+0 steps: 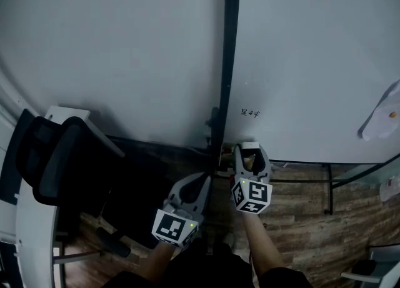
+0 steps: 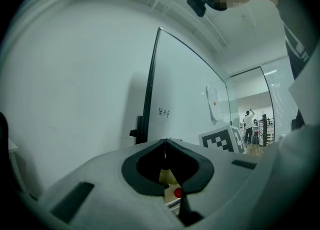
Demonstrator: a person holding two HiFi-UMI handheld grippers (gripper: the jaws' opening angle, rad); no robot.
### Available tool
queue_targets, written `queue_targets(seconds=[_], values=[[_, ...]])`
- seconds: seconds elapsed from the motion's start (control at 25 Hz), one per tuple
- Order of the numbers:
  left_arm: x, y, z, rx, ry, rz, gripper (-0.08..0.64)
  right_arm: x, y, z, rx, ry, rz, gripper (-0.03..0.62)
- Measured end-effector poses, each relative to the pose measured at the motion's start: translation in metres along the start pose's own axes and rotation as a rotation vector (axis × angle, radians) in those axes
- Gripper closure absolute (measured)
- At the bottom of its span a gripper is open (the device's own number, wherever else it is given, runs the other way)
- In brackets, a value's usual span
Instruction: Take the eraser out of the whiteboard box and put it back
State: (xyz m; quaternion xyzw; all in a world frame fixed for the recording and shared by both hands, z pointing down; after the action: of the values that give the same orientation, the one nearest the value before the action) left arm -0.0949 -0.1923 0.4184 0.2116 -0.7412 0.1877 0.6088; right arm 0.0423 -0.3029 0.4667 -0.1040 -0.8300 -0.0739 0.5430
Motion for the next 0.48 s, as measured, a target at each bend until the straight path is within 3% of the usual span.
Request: queue_targets(seconds=[0.48], values=[[0.006, -0.002, 0.01, -0.01, 0.008, 0.019, 0.555, 0.024, -0.017, 0.0, 0.061, 0.158, 0.07, 0.342]])
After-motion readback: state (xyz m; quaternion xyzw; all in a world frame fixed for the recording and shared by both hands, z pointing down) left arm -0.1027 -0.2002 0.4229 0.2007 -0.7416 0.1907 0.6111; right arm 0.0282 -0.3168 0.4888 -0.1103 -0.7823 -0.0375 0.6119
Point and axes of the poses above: the fingertips, and each gripper's own axes: y backward along the fingers, z to its left, x out of its underside, the point moved 3 cm from there along y, backward along the fingers, and after that the axes turned 13 degrees about -y, right-handed, at the moved point
